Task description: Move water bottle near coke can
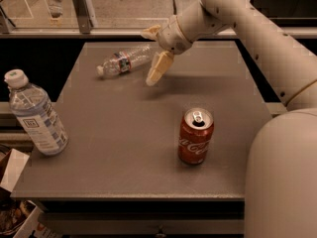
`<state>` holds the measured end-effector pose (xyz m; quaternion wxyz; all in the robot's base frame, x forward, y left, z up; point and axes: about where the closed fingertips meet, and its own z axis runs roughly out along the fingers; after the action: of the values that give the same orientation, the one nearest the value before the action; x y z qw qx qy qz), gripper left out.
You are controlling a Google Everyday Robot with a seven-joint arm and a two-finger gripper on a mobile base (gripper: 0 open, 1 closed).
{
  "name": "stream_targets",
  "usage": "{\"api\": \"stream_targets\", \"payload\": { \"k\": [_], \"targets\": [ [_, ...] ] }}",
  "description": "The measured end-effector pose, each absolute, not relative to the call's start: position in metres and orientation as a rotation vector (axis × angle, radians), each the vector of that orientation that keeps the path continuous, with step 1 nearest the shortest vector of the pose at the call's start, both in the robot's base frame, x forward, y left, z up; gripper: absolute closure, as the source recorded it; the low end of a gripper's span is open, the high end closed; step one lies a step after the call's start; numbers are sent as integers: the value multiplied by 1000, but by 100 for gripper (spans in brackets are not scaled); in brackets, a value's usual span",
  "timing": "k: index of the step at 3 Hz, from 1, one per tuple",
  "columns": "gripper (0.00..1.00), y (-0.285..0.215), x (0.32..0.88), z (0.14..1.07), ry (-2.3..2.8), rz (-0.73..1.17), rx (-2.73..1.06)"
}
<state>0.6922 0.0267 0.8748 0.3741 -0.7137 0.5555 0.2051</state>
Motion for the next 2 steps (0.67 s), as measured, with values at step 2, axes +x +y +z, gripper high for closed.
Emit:
{"api": "stream_targets", "payload": {
  "k": [2],
  "targets": [
    [0, 58, 738, 876, 1471, 510, -1807]
  ]
}}
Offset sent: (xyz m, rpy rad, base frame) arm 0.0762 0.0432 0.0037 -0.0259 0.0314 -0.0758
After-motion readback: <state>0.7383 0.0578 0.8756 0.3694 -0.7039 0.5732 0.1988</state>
